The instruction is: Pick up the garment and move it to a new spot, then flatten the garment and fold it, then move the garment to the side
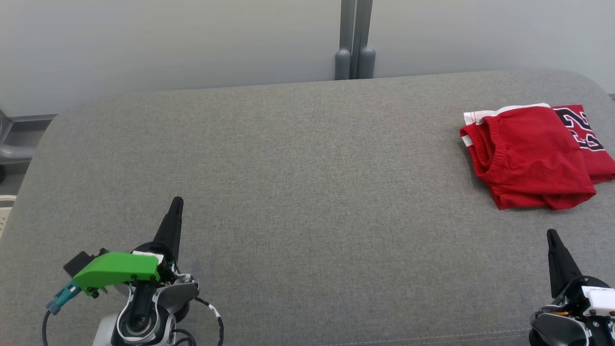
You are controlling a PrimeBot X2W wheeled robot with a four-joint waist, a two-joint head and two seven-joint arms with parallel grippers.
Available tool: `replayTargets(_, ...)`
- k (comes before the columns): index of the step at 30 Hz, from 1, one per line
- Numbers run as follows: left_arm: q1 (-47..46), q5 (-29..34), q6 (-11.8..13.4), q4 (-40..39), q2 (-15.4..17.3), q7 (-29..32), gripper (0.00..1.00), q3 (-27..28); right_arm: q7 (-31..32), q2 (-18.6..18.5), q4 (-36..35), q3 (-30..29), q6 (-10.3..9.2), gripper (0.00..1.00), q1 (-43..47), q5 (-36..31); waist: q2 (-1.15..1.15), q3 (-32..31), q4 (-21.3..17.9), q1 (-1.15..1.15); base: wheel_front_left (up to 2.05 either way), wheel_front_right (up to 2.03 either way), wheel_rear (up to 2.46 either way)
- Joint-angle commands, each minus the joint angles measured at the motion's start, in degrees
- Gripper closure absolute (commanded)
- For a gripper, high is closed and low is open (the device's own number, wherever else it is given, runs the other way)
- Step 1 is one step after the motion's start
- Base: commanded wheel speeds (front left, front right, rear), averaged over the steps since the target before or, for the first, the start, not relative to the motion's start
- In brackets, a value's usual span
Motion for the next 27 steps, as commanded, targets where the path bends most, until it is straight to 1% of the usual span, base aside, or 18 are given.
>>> replayTargets(1, -0.70, -0.26, -0.33, 0.16, 0.08, 0.20, 1.00, 0.14, 0.14, -0.30, -0.25, -0.12, 0.02, 1.00, -0.61, 0.21, 0.00, 0.00, 0.00, 0.00, 0.00, 0.00, 0.00)
replayTargets(27, -0.69, -0.27, -0.33, 0.15, 0.08, 0.19, 1.00, 0.14, 0.13, -0.30, -0.25, -0.11, 0.02, 1.00, -0.62, 0.21, 0.00, 0.00, 0.00, 0.00, 0.00, 0.00, 0.00)
